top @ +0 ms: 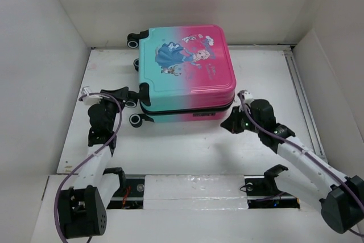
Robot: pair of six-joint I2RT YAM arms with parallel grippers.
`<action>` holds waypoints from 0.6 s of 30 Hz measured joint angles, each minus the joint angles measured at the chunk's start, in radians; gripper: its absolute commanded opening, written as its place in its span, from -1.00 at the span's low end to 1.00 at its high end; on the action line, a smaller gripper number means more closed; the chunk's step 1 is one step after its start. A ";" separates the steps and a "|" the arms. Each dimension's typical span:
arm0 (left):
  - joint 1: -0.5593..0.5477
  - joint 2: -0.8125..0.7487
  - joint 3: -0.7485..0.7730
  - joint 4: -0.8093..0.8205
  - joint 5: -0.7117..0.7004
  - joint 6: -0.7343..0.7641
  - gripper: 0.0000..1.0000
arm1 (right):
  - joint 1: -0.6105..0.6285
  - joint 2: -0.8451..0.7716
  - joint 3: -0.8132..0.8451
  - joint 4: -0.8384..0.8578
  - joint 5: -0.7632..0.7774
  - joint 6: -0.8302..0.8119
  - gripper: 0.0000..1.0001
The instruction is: Pack the luggage
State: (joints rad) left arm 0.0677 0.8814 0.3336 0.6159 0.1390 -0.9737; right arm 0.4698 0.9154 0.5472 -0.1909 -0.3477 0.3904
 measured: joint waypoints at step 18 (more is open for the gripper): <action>-0.025 -0.020 0.119 -0.088 0.013 0.018 0.52 | -0.413 0.197 0.066 0.285 -0.008 0.121 -0.04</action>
State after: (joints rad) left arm 0.0429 0.8612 0.4530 0.5278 0.1524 -0.9562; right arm 0.0570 1.1122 0.6128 0.0944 -0.3557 0.5114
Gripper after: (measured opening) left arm 0.445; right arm 0.468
